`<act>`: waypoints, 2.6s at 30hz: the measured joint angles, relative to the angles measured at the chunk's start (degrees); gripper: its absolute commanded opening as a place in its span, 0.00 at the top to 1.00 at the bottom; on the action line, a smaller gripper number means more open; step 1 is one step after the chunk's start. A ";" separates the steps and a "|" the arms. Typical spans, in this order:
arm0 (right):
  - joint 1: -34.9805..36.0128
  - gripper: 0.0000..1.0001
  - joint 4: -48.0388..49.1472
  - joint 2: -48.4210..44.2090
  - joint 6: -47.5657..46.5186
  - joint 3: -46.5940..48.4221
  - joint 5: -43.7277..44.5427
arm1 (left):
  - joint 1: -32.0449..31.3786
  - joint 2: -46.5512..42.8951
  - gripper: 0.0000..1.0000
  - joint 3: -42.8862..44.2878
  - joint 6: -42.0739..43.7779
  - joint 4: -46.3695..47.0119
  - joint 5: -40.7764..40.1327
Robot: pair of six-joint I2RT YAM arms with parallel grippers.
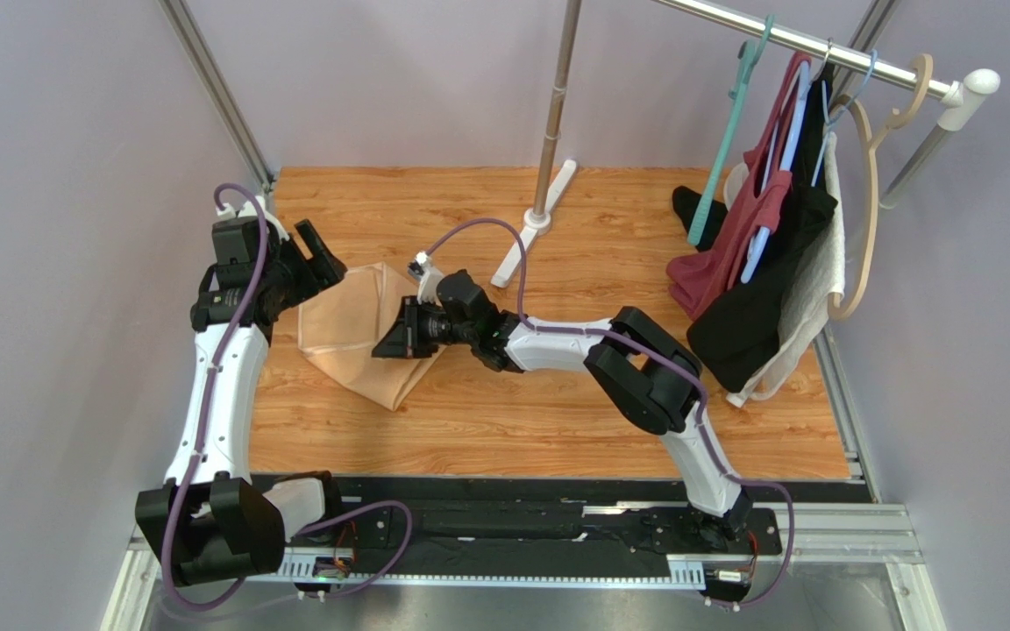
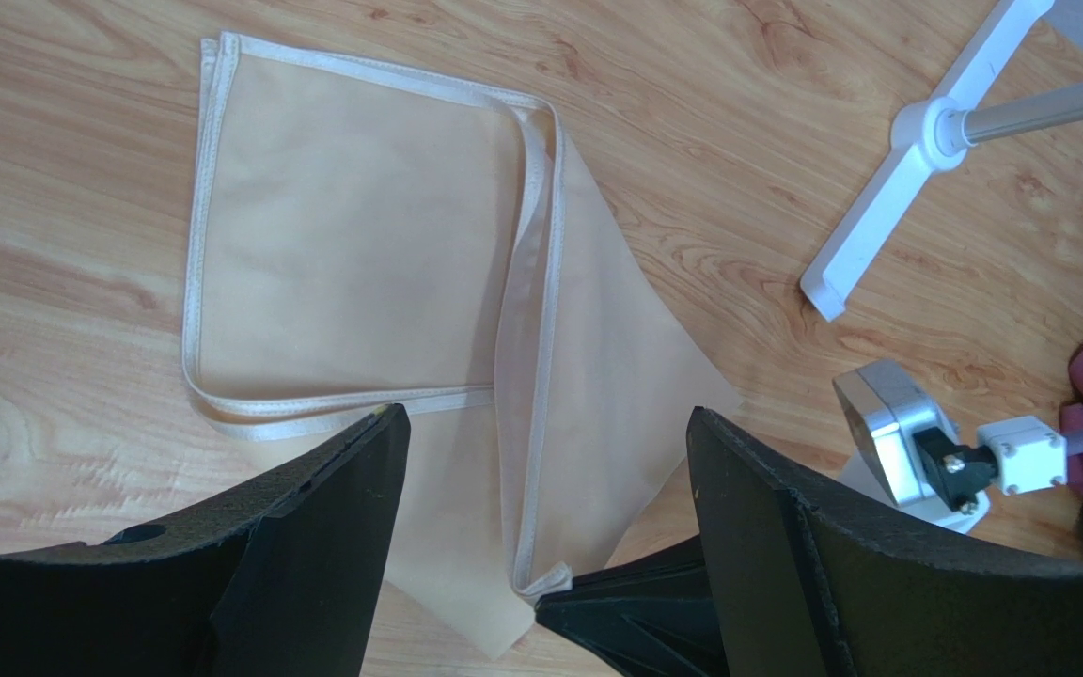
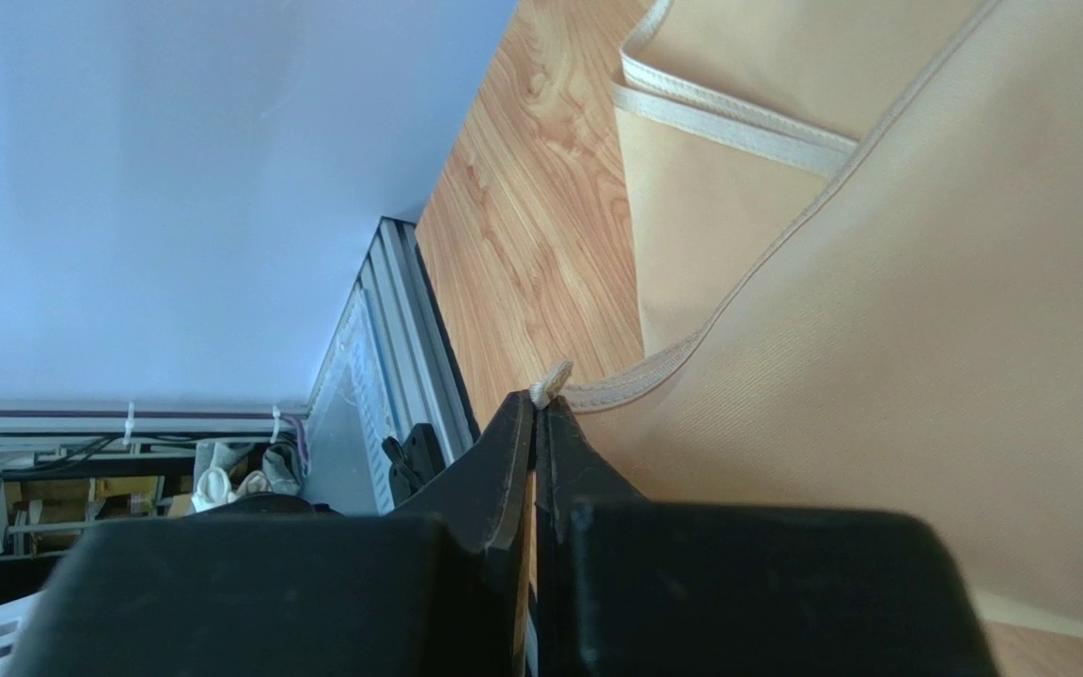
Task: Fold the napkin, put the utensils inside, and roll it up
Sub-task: Fold the napkin
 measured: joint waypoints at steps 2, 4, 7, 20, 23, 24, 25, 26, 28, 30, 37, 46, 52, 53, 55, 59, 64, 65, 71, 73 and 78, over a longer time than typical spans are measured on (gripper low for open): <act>0.00 1.00 0.15 0.00 0.00 -1.20 -0.15 | 0.00 0.00 0.19 0.00 0.00 0.00 0.15; 0.07 1.00 0.07 0.04 0.00 -2.62 -0.33 | 0.00 0.07 0.19 0.00 0.00 0.00 0.37; 0.22 1.00 -0.02 0.76 -0.04 -3.21 -0.44 | -0.02 0.33 0.19 0.00 0.00 0.00 0.44; 1.88 0.41 -0.13 1.97 -1.53 -3.21 -0.79 | 0.00 0.85 0.18 0.00 -0.02 0.00 0.59; 2.05 0.31 0.26 1.70 -3.21 -4.22 -0.92 | -0.02 1.01 0.18 0.00 -0.04 0.00 0.68; 2.05 0.30 0.37 1.40 -3.98 -5.05 -0.90 | -0.02 1.07 0.18 0.00 -0.04 0.00 0.83; 2.05 0.29 0.07 0.61 -4.98 -6.51 -0.85 | 0.00 1.18 0.18 0.00 -0.09 0.00 0.98; 2.05 0.29 -0.37 -0.48 -6.25 -7.98 -0.83 | 0.00 1.27 0.18 0.00 -0.11 0.00 1.11; 2.03 0.28 -1.75 -2.99 -8.76 -10.21 -0.46 | -0.02 1.60 0.18 0.00 -0.20 0.00 1.57; 1.77 0.28 -4.02 -6.49 -11.41 -11.69 0.24 | -0.02 1.97 0.18 0.00 -0.20 0.00 1.70; -3.54 0.29 -8.13 -15.17 -18.69 -8.68 0.52 | -0.02 2.34 0.18 -1.33 -0.37 0.11 1.79; -12.83 0.29 -11.10 -6.97 -20.65 -0.92 -1.64 | 0.00 0.61 0.15 -10.32 -3.08 0.00 -0.24; -14.82 0.28 -14.62 2.80 -21.09 5.11 -3.91 | 3.78 -0.11 0.16 -14.38 -7.30 2.23 2.12; -15.15 0.28 -15.39 4.37 -21.31 6.58 -4.20 | 5.29 -0.11 0.16 -15.78 -8.17 3.04 3.08; -15.61 0.28 -16.63 6.36 -21.88 8.85 -4.55 | 7.50 0.13 0.16 -18.58 -9.60 3.52 4.02; -16.24 0.30 -18.08 8.46 -22.80 11.78 -5.31 | 8.13 0.17 0.15 -21.53 -11.54 3.50 4.28; -16.70 0.35 -19.21 10.21 -23.15 13.53 -6.60 | 8.37 -0.07 0.15 -22.82 -13.29 4.98 4.31; -16.74 0.37 -19.67 10.36 -23.12 13.53 -6.88 | 8.37 -0.04 0.15 -22.82 -13.42 5.14 4.42; -16.72 0.53 -18.95 10.45 -22.67 11.82 -7.82 | 8.41 0.15 0.15 -22.80 -13.68 5.64 4.72; -16.74 0.58 -18.08 10.29 -22.25 10.93 -7.93 | 8.41 0.15 0.15 -22.80 -13.68 5.64 4.94; -16.79 0.77 -17.75 10.12 -21.05 9.68 -7.72 | 8.41 0.15 0.15 -22.80 -13.66 5.66 5.84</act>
